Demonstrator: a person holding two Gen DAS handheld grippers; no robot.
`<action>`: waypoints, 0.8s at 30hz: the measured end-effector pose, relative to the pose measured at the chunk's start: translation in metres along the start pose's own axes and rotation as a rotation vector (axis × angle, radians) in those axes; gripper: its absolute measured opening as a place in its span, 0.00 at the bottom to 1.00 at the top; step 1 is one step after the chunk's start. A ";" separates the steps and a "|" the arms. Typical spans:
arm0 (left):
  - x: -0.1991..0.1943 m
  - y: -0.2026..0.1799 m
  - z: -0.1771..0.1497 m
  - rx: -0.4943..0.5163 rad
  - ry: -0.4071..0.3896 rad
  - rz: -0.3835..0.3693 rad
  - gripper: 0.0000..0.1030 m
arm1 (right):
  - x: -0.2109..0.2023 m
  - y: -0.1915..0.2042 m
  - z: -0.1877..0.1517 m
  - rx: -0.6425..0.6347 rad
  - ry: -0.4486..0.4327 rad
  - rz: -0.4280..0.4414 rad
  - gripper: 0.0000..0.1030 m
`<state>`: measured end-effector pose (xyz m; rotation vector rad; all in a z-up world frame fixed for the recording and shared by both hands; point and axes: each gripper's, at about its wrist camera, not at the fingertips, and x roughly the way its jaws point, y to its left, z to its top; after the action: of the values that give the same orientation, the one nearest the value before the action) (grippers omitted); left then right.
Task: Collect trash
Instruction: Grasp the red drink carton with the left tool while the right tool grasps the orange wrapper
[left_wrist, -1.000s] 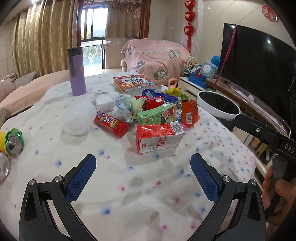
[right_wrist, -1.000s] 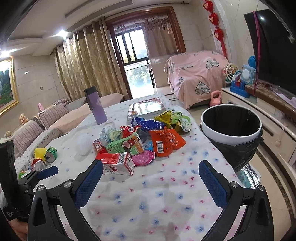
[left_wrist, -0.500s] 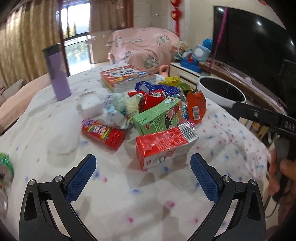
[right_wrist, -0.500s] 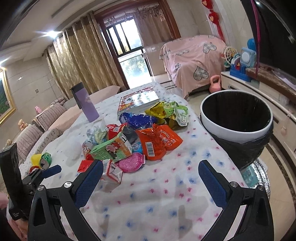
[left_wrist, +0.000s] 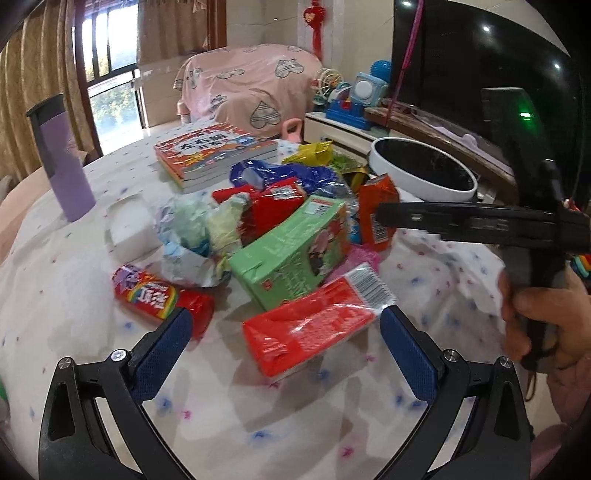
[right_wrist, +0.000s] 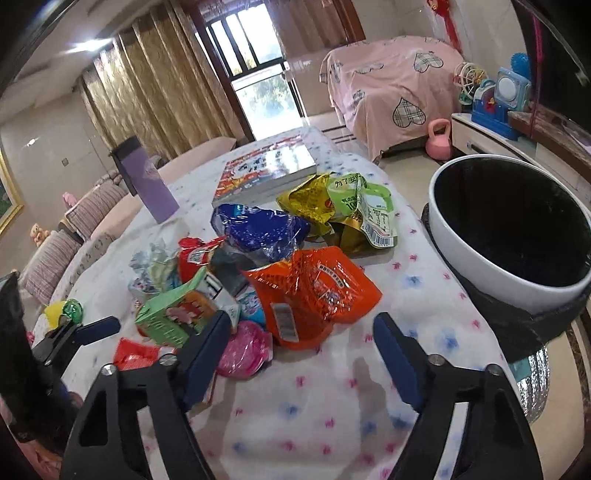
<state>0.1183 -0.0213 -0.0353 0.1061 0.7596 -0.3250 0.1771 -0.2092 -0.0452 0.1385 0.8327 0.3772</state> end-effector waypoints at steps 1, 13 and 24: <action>-0.001 -0.002 0.000 -0.003 -0.001 -0.015 0.89 | 0.003 -0.001 0.001 -0.003 0.004 0.001 0.68; -0.011 -0.037 -0.010 0.005 0.029 -0.141 0.39 | -0.003 -0.007 -0.002 -0.011 0.003 0.026 0.03; -0.002 -0.075 -0.009 0.063 0.053 -0.151 0.43 | -0.043 -0.030 -0.017 0.045 -0.048 0.024 0.03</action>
<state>0.0861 -0.0901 -0.0388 0.1171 0.8119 -0.4915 0.1464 -0.2543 -0.0342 0.1984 0.7930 0.3764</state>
